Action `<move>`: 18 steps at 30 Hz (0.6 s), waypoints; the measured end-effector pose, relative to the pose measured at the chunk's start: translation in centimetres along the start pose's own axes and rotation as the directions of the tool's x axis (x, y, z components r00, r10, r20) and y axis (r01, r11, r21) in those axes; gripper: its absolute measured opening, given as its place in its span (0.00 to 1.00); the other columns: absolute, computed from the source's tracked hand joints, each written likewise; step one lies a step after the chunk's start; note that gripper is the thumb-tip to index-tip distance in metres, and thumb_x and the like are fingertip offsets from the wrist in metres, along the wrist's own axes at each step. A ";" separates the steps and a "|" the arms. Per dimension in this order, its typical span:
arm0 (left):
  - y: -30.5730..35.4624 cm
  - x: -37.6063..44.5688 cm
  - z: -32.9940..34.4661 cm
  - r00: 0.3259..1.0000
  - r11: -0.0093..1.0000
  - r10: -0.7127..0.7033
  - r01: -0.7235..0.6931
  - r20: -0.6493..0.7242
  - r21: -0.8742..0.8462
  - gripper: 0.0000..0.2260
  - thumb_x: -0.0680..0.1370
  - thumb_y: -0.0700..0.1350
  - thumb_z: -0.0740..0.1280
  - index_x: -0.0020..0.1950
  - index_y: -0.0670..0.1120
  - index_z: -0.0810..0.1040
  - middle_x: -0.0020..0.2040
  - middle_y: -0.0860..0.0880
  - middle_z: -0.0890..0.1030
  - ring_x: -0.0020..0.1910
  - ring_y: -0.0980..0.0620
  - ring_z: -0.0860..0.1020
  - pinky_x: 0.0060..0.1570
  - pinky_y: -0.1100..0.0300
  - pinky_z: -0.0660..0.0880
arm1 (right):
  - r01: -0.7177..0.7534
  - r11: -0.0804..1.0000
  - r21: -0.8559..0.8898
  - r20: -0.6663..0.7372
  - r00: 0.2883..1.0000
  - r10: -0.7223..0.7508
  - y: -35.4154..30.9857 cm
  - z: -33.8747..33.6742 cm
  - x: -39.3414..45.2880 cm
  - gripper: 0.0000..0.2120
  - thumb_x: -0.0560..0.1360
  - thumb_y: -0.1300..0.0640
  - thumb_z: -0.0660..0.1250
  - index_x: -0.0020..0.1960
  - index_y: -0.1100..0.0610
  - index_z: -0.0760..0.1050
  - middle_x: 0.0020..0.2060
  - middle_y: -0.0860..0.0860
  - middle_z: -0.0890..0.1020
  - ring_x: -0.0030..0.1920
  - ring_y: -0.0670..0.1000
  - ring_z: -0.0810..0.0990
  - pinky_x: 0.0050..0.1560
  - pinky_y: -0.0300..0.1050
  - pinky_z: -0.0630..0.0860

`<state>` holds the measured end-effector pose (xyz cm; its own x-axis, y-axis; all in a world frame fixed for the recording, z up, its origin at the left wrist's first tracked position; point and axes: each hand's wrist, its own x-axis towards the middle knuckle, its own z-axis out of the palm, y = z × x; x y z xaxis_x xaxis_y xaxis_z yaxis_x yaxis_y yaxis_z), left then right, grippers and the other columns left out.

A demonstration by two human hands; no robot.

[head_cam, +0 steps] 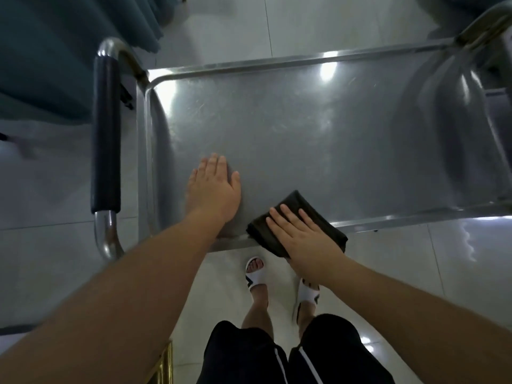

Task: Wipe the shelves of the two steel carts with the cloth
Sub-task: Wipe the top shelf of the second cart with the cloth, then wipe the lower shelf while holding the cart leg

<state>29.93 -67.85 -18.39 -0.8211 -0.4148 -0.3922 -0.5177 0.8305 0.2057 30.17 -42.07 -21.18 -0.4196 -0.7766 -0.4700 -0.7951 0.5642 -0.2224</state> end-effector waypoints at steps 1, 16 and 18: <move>0.6 -1.2 -0.2 1.000 1.000 0.021 -0.021 0.009 0.011 0.29 0.87 0.59 0.47 0.87 0.48 0.53 0.87 0.47 0.54 0.85 0.46 0.51 0.83 0.48 0.48 | -0.003 1.000 0.025 -0.001 1.000 0.003 -0.2 -0.2 -0.4 0.42 0.81 0.54 0.64 0.85 0.51 0.40 0.84 0.49 0.40 0.82 0.52 0.33 0.82 0.58 0.37; 7.9 -23.2 0.8 0.996 0.997 -0.075 0.075 0.057 -0.002 0.25 0.86 0.58 0.52 0.83 0.53 0.64 0.81 0.51 0.67 0.80 0.47 0.64 0.77 0.44 0.62 | -0.252 0.955 0.156 0.347 0.919 0.186 -2.4 -5.7 -12.4 0.22 0.77 0.64 0.67 0.70 0.55 0.72 0.62 0.57 0.78 0.61 0.60 0.79 0.62 0.57 0.78; 8.2 -25.9 1.4 0.992 0.996 -0.087 0.087 0.089 0.006 0.25 0.86 0.58 0.51 0.83 0.54 0.63 0.81 0.52 0.67 0.80 0.48 0.64 0.77 0.44 0.62 | -0.252 0.957 0.141 0.365 0.912 0.186 -2.5 -5.1 -14.3 0.22 0.77 0.63 0.67 0.71 0.56 0.71 0.63 0.58 0.77 0.62 0.60 0.79 0.63 0.57 0.78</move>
<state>47.27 -49.82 -7.80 -0.7480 -0.4509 -0.4870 -0.5859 0.7934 0.1652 35.93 -33.85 -9.50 -0.3709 -0.5008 -0.7820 -0.5935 0.7755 -0.2151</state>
